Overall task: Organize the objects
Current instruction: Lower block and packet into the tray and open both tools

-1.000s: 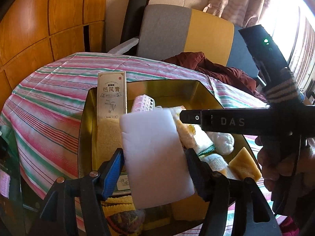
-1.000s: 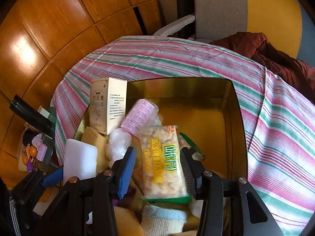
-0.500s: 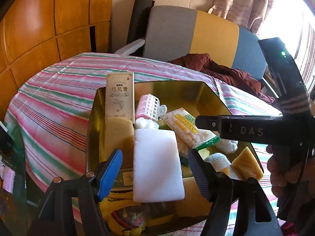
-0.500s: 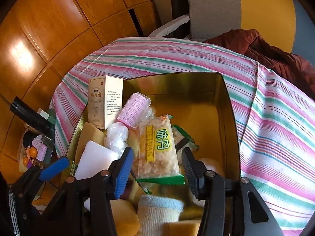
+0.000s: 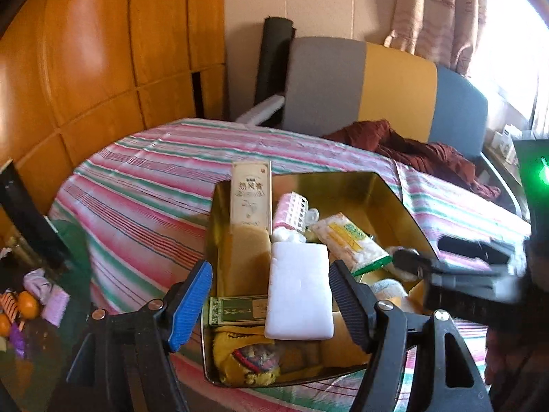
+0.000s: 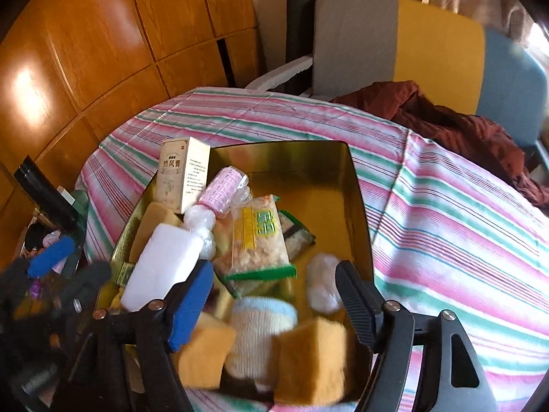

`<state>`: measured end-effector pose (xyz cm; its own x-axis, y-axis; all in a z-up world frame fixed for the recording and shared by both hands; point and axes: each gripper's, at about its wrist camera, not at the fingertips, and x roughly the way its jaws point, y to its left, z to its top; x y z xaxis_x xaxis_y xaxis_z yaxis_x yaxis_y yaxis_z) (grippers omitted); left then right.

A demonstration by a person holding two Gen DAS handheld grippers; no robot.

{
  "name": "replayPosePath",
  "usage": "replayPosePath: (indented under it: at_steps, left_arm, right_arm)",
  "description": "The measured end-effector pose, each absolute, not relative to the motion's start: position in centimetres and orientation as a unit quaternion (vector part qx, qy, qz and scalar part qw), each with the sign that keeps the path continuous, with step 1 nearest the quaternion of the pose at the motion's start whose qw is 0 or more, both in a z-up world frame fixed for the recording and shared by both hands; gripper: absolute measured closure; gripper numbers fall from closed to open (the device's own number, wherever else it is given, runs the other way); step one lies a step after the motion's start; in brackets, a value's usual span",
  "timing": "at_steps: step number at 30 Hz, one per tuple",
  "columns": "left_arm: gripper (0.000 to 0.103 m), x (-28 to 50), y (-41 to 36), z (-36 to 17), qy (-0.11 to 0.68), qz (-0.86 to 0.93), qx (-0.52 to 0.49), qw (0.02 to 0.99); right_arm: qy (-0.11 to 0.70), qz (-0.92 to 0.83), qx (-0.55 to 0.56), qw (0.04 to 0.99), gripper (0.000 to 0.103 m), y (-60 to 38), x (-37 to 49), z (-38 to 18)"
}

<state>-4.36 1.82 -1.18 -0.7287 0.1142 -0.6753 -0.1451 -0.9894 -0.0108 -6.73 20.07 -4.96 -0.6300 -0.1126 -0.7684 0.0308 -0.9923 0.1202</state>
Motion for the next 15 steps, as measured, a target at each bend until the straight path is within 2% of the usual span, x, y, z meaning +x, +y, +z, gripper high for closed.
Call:
replayPosePath:
  at_steps: [15]
  left_arm:
    - [0.031,-1.3,2.9,0.2,0.019,0.932,-0.350,0.094]
  right_arm:
    - [-0.052,-0.917,0.396,-0.014,0.023,21.1,-0.6,-5.2]
